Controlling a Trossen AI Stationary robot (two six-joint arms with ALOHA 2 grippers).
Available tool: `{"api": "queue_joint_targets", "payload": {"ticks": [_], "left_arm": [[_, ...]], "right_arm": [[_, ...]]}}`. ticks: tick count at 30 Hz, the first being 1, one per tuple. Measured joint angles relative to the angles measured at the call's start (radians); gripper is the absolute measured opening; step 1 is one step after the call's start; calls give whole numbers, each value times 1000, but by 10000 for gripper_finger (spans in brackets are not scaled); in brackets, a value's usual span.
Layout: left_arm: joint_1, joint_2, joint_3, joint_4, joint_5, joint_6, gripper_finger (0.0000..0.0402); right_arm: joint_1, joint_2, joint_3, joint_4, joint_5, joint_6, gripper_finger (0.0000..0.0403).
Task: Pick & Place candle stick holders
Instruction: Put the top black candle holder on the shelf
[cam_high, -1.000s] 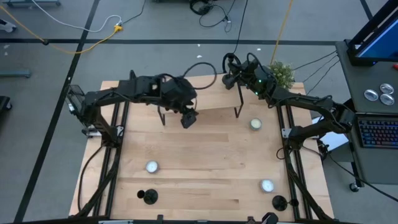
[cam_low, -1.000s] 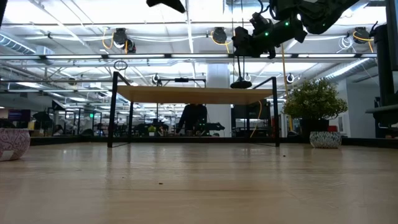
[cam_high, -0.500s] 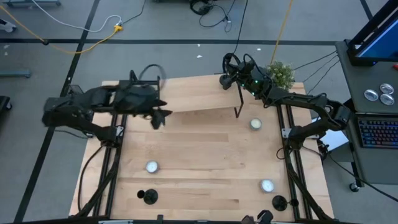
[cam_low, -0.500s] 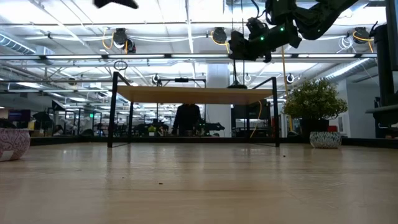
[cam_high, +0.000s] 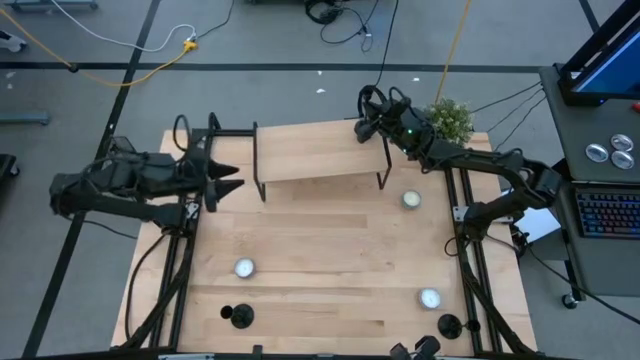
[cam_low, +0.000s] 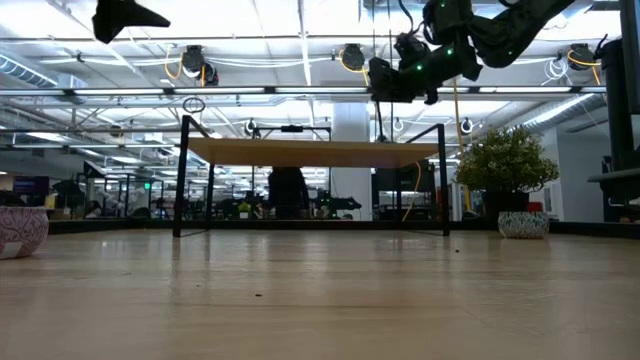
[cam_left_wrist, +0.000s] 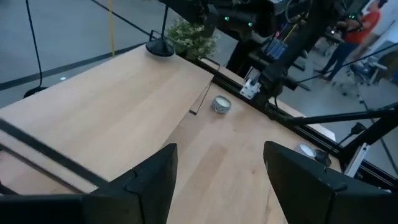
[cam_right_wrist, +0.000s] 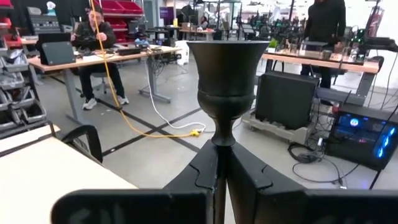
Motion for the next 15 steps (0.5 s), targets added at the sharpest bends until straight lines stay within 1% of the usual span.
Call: {"api": "queue_joint_targets", "payload": {"ticks": [4,6,12,15], "left_arm": [[0,-54,-26,-3,0,-25,246],[0,-66,-26,-8,0,-36,246],[0,-64,-26,-10,4,-41,246],[0,-58,-26,-11,4,-41,246]], "right_arm": [[0,23,0,7,5,2,8],[0,26,0,0,25,2,8],[4,24,0,0,25,0,9],[4,24,0,-12,24,5,16]]}}
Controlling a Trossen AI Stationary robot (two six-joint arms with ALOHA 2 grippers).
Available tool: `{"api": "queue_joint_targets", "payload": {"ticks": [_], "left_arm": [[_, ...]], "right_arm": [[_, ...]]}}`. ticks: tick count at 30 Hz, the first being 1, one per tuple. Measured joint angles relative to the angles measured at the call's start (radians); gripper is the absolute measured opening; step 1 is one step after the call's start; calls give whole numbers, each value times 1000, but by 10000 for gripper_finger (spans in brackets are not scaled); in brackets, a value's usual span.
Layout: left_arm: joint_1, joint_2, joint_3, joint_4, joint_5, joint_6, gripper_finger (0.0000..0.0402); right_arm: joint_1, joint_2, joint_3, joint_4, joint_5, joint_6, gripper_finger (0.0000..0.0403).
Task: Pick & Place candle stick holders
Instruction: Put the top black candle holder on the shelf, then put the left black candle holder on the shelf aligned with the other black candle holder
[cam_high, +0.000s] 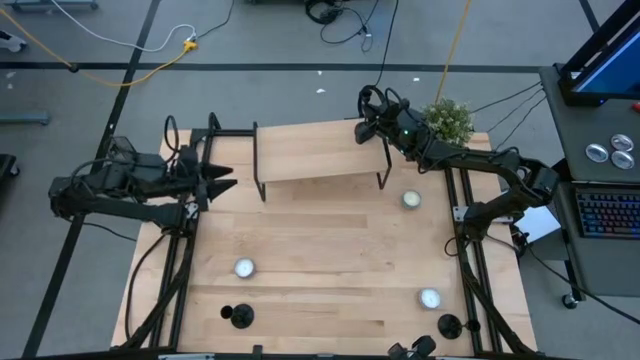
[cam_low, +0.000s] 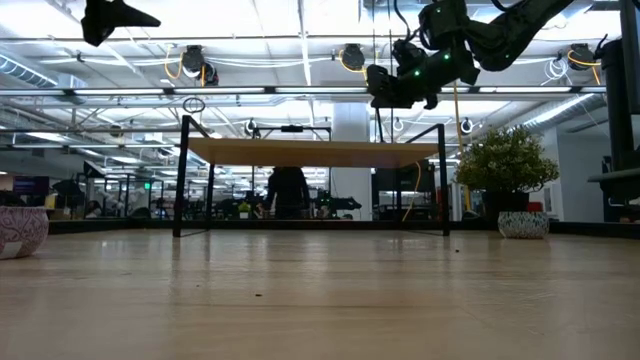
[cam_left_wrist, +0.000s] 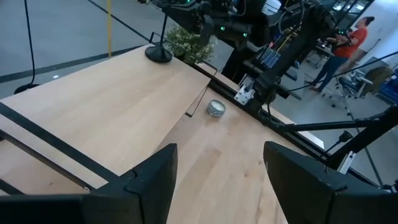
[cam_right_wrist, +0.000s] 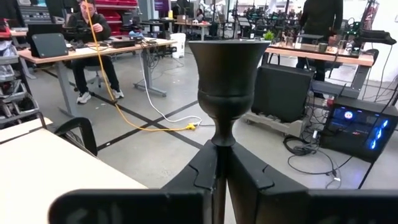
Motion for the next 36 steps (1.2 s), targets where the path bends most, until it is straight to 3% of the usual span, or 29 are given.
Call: {"api": "queue_joint_targets", "payload": {"ticks": [14,24,36], "left_arm": [[0,1,0,-1,28,-4,246],[0,1,0,-2,30,-4,246],[0,1,0,-2,30,23,246]], "right_arm": [[0,0,0,-52,-1,25,87],[39,-19,0,-89,-2,-69,181],[47,-146,1,-324,0,-105,259]]}}
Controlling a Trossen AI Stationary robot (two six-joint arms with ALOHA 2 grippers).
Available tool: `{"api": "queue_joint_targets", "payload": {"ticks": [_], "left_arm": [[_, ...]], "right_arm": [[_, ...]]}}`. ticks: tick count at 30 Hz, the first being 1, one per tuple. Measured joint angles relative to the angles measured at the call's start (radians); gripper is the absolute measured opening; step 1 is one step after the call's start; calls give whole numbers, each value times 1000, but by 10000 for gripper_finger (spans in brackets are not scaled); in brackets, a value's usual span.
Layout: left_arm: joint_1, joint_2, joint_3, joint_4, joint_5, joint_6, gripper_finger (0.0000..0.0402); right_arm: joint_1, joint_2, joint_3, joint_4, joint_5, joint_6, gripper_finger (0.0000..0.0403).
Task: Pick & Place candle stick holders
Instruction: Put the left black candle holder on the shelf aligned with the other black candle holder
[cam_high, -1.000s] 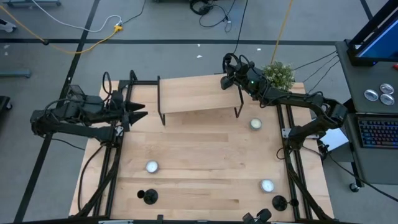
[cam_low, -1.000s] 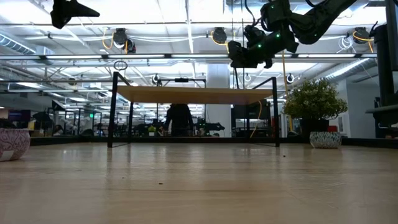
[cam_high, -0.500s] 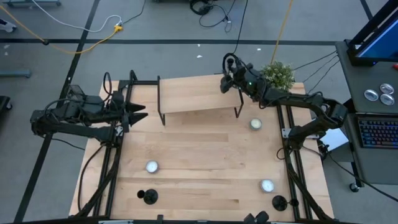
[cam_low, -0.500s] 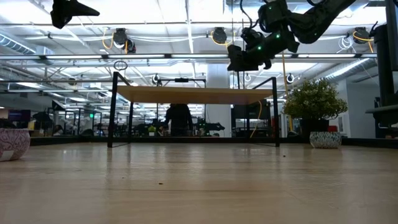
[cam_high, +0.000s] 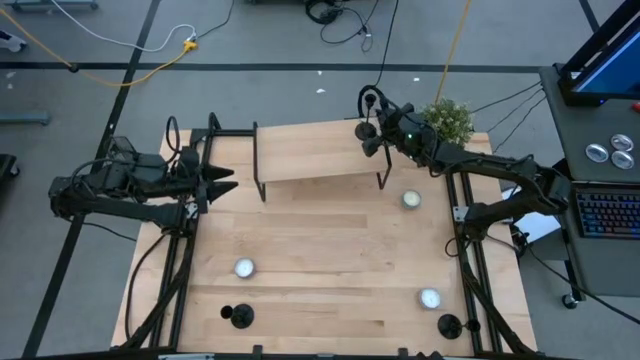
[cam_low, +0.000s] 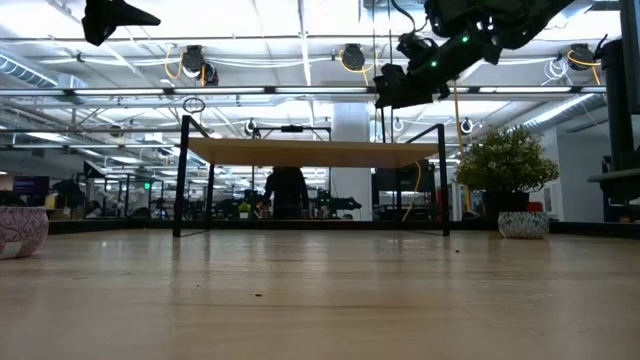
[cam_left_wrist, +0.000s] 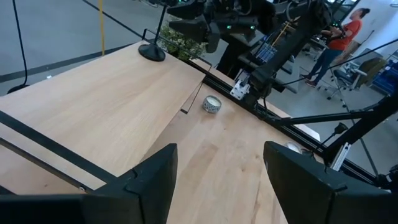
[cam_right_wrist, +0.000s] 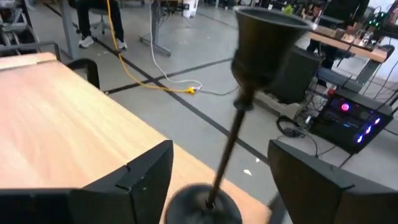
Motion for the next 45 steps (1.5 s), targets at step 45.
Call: {"api": "queue_joint_targets", "payload": {"ticks": [45], "left_arm": [[-577,614,401,-553,418,-1014,246]], "right_arm": [[209,-427,-262,-283,-5,308,256]]}}
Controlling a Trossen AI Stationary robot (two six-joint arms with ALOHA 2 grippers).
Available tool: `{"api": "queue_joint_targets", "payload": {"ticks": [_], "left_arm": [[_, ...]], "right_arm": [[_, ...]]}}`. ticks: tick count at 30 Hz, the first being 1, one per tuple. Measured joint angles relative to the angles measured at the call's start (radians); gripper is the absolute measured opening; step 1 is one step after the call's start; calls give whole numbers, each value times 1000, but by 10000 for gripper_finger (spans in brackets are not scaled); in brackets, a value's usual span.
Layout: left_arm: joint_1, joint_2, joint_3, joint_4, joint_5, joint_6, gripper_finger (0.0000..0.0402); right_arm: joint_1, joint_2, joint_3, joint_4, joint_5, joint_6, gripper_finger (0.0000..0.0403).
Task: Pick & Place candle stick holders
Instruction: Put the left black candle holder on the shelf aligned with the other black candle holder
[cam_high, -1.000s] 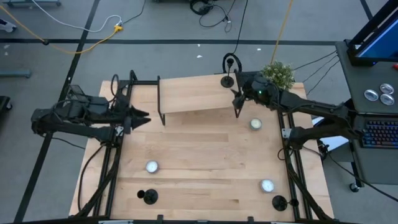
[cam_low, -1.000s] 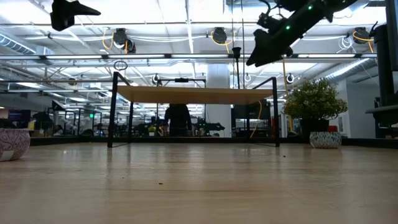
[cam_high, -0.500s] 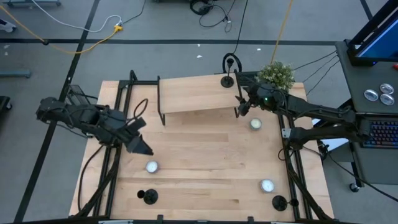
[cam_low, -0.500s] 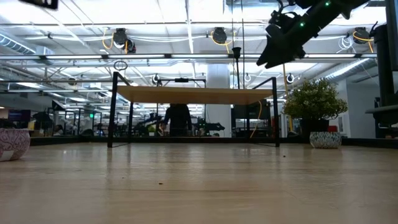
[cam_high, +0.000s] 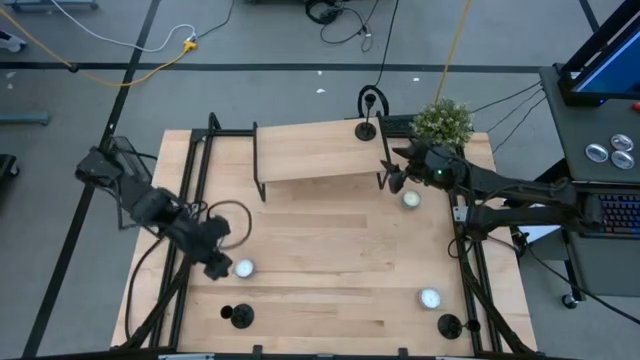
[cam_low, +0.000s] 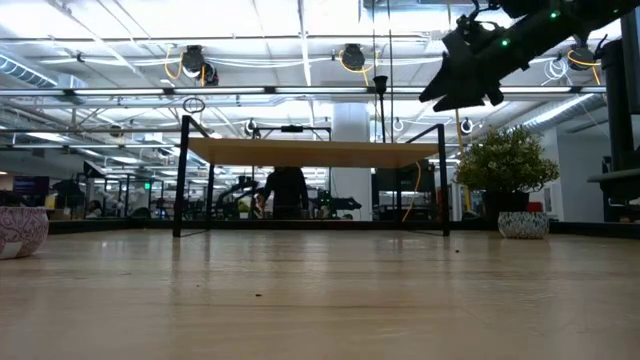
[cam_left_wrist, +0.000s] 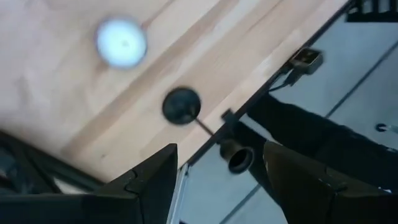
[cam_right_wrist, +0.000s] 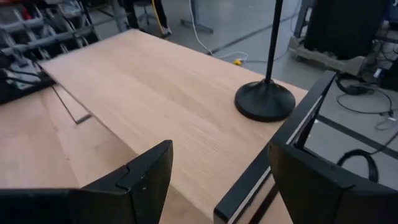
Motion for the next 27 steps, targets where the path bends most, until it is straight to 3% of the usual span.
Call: {"api": "queue_joint_targets", "payload": {"ticks": [11,22,27], "left_arm": [[-210,143,0,24,-34,-379,246],[-263,272,0,125,-88,-449,246],[-264,284,0,133,-88,-445,246]], "right_arm": [[60,-116,-30,-13,-1,-18,256],[87,-172,-30,-14,-132,-42,258],[87,-173,-30,-14,-134,-43,255]]}}
